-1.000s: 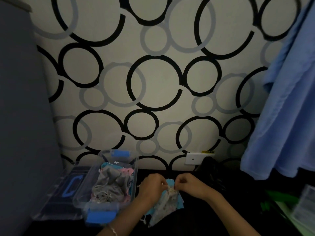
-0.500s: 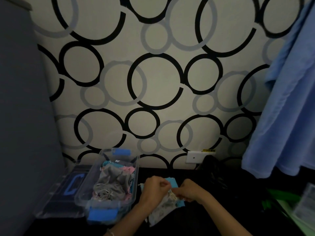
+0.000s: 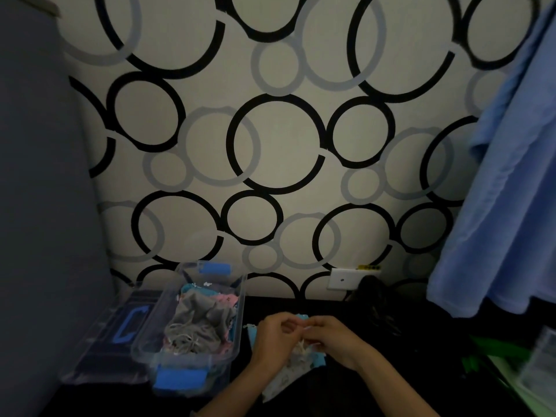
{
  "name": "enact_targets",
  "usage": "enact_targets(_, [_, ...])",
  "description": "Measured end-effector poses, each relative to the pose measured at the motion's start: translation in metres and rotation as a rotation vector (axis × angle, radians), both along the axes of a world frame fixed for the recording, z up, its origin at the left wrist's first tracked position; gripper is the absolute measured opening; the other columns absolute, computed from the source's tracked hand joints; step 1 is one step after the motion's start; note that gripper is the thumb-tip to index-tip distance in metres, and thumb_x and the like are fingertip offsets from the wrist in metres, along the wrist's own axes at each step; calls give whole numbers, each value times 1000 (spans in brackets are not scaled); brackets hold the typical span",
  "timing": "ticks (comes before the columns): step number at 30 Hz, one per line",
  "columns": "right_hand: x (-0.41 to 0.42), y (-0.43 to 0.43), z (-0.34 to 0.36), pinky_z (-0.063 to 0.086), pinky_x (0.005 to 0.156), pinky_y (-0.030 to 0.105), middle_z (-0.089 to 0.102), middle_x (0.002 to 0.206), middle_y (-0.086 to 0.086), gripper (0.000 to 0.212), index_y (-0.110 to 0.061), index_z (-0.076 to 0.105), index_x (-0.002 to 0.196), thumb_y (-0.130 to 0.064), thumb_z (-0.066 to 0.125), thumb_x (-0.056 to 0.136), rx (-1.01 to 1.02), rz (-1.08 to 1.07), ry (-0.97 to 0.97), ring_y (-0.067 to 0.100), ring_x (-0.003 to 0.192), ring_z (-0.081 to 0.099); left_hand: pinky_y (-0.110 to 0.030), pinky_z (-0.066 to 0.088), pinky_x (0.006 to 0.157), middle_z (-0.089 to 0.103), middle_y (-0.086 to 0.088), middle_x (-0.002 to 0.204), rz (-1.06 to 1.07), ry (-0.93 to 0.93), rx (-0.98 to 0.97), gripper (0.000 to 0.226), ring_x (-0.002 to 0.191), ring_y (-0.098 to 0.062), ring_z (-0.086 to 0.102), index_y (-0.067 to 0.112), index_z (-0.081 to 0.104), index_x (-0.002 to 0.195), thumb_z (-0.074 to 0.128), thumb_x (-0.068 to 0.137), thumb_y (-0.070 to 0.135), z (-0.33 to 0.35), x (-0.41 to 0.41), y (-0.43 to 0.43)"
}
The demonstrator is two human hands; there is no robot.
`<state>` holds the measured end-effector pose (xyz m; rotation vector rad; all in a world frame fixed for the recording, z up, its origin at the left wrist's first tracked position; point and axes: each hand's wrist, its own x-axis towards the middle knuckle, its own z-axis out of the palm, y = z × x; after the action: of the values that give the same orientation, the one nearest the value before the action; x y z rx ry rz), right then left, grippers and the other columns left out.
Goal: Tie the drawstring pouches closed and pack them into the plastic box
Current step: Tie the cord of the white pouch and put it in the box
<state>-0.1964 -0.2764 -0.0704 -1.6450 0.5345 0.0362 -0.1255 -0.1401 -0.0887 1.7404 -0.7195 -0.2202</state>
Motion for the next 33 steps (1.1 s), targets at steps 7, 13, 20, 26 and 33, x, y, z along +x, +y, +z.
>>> enact_targets(7, [-4,-1,-3,56,79,30,75,90,9,9,-10,77,85,-9,68,86,-10,-26,-79,18,85,69,-19,53,85,72,8,98,-68,-86,-1,15,94,-3,65,18,75,99,69,86,12,5,1,4])
enact_targets(13, [-6,1,3,52,70,20,75,81,1,7,-13,78,85,-8,73,82,-83,6,-79,9,77,69,-25,55,85,72,-3,94,-129,-38,30,24,92,-13,68,12,72,106,71,83,4,10,10,4])
enact_targets(20, [-6,10,-4,53,66,20,68,68,-1,22,-6,62,92,6,73,78,-191,7,-144,8,67,64,-16,49,66,64,-1,91,-156,-48,124,57,80,-7,60,18,51,104,84,67,45,20,10,3])
enact_targets(26, [-8,7,-7,52,63,18,72,64,-2,35,-9,46,88,7,74,76,-265,0,-182,2,63,65,-18,47,63,62,7,77,-123,-109,378,37,70,-3,57,14,64,86,79,73,46,23,22,7])
enact_targets(33, [-13,10,-5,55,71,20,73,77,-3,7,-21,72,84,-15,73,81,-604,66,-278,1,73,66,-17,50,64,65,-1,75,-208,92,502,36,67,-6,60,1,74,95,75,82,34,29,30,9])
